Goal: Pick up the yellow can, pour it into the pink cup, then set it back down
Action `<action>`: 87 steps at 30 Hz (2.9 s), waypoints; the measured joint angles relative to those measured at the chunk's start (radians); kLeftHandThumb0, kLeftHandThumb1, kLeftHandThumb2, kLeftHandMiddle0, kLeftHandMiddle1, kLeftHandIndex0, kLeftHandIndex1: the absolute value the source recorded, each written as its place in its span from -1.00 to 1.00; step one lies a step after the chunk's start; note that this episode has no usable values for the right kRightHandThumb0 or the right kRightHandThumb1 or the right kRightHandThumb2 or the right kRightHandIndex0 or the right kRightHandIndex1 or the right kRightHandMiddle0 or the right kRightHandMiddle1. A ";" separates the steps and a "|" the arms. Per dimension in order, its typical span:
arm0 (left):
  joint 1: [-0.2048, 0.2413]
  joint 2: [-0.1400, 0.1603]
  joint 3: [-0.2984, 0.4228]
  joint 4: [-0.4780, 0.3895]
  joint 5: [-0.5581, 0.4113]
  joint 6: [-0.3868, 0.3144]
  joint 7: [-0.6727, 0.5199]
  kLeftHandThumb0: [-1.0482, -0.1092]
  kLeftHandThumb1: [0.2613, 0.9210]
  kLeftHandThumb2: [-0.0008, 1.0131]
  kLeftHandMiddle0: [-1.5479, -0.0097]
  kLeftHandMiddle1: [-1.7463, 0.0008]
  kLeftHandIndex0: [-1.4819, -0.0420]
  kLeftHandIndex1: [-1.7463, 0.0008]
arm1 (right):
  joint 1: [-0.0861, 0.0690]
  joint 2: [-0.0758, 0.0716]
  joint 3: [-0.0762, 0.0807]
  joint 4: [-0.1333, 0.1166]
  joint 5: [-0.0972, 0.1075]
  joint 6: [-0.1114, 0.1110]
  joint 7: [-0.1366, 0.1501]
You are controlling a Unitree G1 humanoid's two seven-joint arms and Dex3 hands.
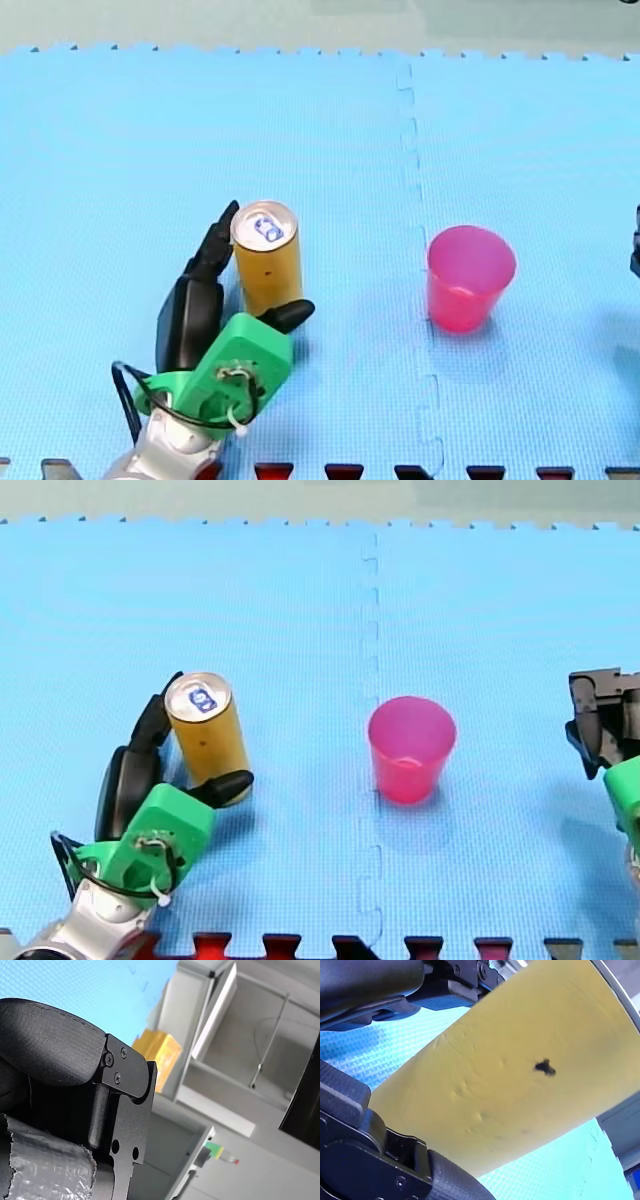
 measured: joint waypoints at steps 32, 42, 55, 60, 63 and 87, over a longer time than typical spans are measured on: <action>0.021 -0.003 0.193 -0.058 -0.339 -0.034 -0.584 -1.00 0.74 -0.97 0.92 0.99 0.91 1.00 | -0.008 0.002 -0.001 0.008 0.002 0.001 0.003; 0.041 0.012 0.227 -0.080 -0.358 -0.059 -0.604 -1.00 0.72 -0.99 0.92 0.99 0.90 0.99 | -0.018 -0.004 -0.004 0.024 0.006 0.006 0.014; 0.093 0.050 0.208 -0.095 -0.300 -0.102 -0.526 -1.00 0.77 -0.98 0.89 0.98 0.89 0.99 | -0.025 -0.006 -0.009 0.030 0.013 0.009 0.023; 0.100 0.053 0.206 -0.101 -0.298 -0.112 -0.526 -1.00 0.76 -0.99 0.88 0.98 0.88 0.99 | -0.026 -0.006 -0.010 0.030 0.013 0.015 0.024; 0.103 0.053 0.204 -0.105 -0.298 -0.115 -0.528 -1.00 0.75 -0.99 0.88 0.98 0.88 0.99 | -0.026 -0.005 -0.010 0.030 0.013 0.016 0.024; 0.106 0.018 0.263 -0.119 -0.433 -0.099 -0.692 -1.00 0.80 -0.99 0.82 0.97 0.80 0.97 | -0.030 -0.004 -0.018 0.033 0.018 0.022 0.030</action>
